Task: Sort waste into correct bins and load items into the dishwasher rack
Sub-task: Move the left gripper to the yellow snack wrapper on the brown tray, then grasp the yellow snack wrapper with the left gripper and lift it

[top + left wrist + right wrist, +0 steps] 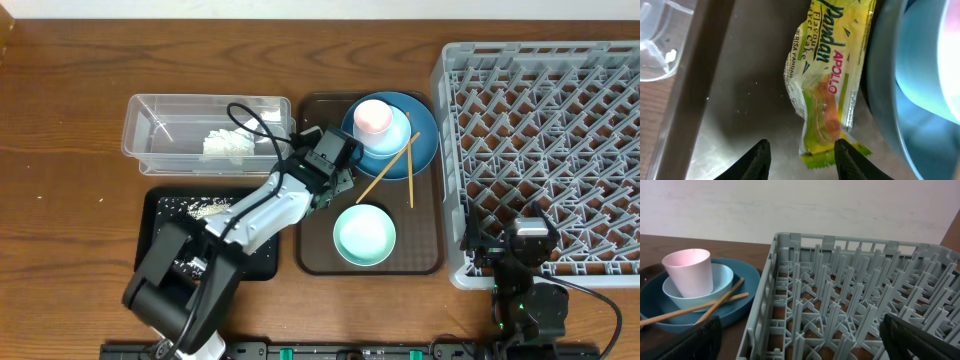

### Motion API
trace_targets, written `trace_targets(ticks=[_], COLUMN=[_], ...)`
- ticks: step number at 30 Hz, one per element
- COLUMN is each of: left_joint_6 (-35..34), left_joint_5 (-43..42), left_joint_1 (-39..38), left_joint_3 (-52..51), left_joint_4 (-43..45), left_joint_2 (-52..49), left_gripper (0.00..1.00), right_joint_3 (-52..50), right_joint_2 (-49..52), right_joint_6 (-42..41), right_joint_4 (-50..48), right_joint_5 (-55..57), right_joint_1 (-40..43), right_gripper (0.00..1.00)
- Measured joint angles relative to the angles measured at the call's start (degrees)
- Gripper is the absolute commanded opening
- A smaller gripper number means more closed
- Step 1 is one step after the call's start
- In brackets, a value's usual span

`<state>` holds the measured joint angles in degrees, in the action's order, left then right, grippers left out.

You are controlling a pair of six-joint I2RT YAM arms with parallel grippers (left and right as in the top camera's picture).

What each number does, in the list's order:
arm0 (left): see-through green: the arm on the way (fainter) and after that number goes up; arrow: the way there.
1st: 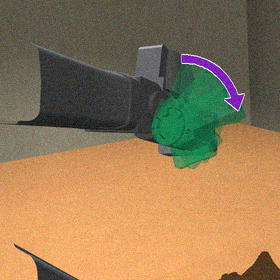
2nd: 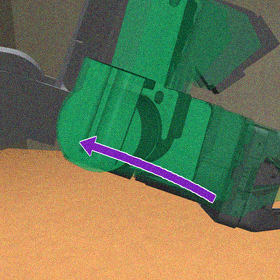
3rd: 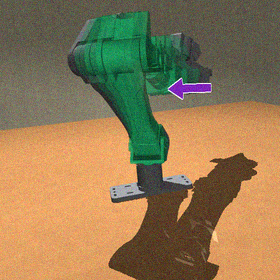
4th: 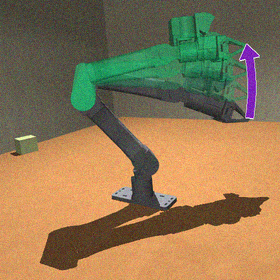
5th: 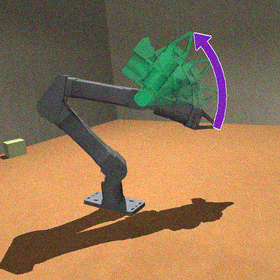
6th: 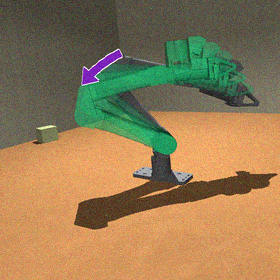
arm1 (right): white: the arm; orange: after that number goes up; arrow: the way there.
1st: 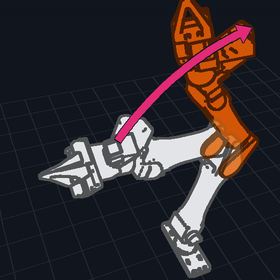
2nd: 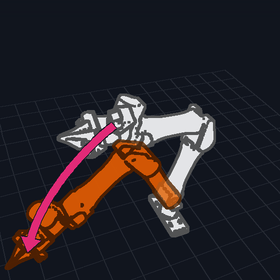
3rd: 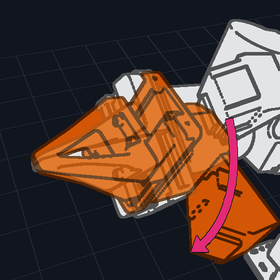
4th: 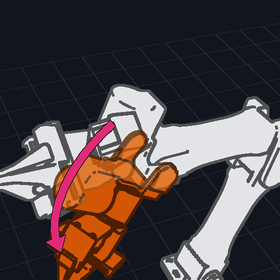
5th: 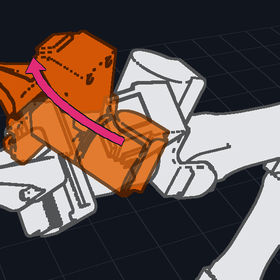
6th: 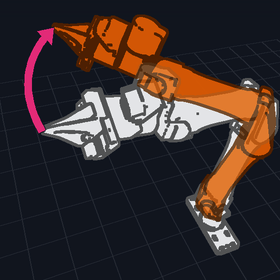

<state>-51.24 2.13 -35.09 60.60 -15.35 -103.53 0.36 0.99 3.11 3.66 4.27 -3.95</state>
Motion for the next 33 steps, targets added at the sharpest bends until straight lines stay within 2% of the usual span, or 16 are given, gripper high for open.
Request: trace_targets(ticks=[12,15,23,25,33], left_joint_6=[0.0,-0.2,-0.35,-0.61,-0.17], left_joint_5=[0.0,0.0,-0.22,-0.28,-0.24], left_joint_1=[0.0,0.0,0.0,0.0,0.0], left_joint_3=[0.0,0.0,0.0,0.0,0.0], left_joint_4=[2.43,2.75,2.64,2.62,2.38], left_joint_2=[-3.06,-3.1,-3.1,-3.1,-3.1], left_gripper=[0.43,0.33,0.19,0.08,0.06], right_joint_3=[0.0,0.0,0.0,0.0,0.0], right_joint_2=[0.0,0.0,0.0,0.0,0.0], right_joint_6=[0.0,0.0,0.0,0.0,0.0], right_joint_4=[0.0,0.0,0.0,-0.02,0.0], right_joint_5=[0.0,0.0,0.0,0.0,0.0], right_joint_1=[0.0,0.0,0.0,0.0,0.0], right_gripper=[0.99,0.99,0.99,0.99,0.99])
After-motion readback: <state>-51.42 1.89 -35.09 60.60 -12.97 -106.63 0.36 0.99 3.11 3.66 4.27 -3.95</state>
